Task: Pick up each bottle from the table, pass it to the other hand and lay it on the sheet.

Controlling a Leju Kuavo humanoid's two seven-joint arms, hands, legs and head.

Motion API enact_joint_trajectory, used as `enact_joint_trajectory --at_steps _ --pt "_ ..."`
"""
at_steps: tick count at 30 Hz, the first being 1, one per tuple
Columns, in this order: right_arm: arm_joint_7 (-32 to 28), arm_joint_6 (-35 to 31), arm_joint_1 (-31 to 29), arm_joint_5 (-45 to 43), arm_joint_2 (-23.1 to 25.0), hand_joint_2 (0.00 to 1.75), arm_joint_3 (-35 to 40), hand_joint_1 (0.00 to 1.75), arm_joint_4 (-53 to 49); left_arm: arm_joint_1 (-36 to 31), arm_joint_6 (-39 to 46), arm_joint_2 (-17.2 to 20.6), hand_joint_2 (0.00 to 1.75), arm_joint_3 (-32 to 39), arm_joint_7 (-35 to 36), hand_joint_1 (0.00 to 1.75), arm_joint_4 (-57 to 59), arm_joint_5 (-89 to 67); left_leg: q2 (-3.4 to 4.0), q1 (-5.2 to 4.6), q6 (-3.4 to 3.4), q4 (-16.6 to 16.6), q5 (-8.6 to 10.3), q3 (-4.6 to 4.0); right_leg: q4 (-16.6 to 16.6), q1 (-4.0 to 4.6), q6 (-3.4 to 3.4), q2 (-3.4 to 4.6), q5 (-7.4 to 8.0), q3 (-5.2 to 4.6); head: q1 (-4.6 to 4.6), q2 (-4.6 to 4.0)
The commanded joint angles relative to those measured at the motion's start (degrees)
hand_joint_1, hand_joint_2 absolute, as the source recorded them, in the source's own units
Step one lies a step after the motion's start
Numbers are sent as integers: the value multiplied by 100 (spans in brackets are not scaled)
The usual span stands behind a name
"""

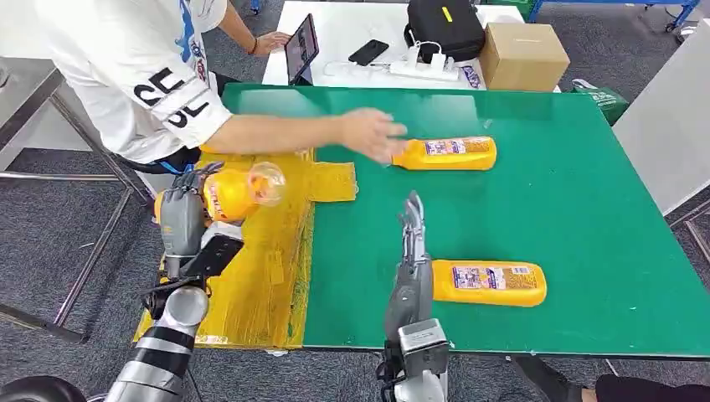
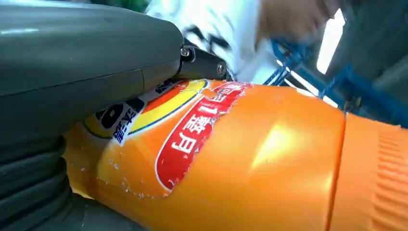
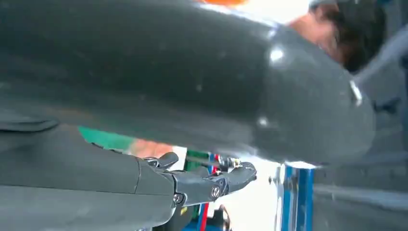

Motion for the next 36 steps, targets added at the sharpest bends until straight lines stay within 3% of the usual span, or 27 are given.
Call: enact_joint_trajectory --at_steps 1,8,14,21,22,33,34,35,36 --pt "6 -43 -67 -157 -122 0 -429 0 -493 -773 170 699 175 -368 333 175 2025 -1323 1 3 -7 -6 -3 26 -5 4 -9 -6 -6 26 0 0" --pt "6 184 -89 -262 -156 0 -521 0 -561 -1038 -498 939 175 -672 393 175 3132 -1864 9 8 -9 -5 -10 44 -8 10 -11 -6 -11 45 2 0" --pt "6 421 -181 -308 -74 0 -619 0 -73 -1131 -862 870 175 -502 241 175 3736 -1562 14 5 -8 -3 -2 19 -5 6 -7 3 -1 17 -2 0" --pt "6 630 -215 -344 13 0 -707 0 258 -983 -1044 785 175 -518 223 175 3776 -1502 12 2 -6 -6 -1 19 -6 2 -5 5 -1 19 0 0" --pt "6 669 -212 -351 31 0 -730 0 280 -973 -1133 772 175 -510 236 161 3761 -1470 15 4 -7 -8 -4 30 -10 6 -7 6 -1 31 0 0" --pt "6 706 -212 -363 52 0 -756 0 318 -969 -1234 762 175 -497 250 161 3751 -1430 13 1 -6 -8 -1 51 -7 2 -5 6 0 51 0 0" --pt "6 785 -222 -365 82 0 -791 0 415 -1000 -1471 778 175 -525 267 0 3770 -1402 18 4 -7 -8 -4 58 -9 5 -8 9 0 58 2 0" --pt "6 826 -187 -335 130 0 -865 0 479 -965 -1682 783 175 -478 254 0 3709 -1271 19 4 -7 -10 -5 62 -11 5 -9 9 -1 62 0 0" --pt "6 928 -147 -334 132 175 -892 0 513 -919 -1804 849 0 -516 236 0 3687 -1251 21 7 -8 -11 -6 69 -14 8 -11 9 -1 70 0 0"
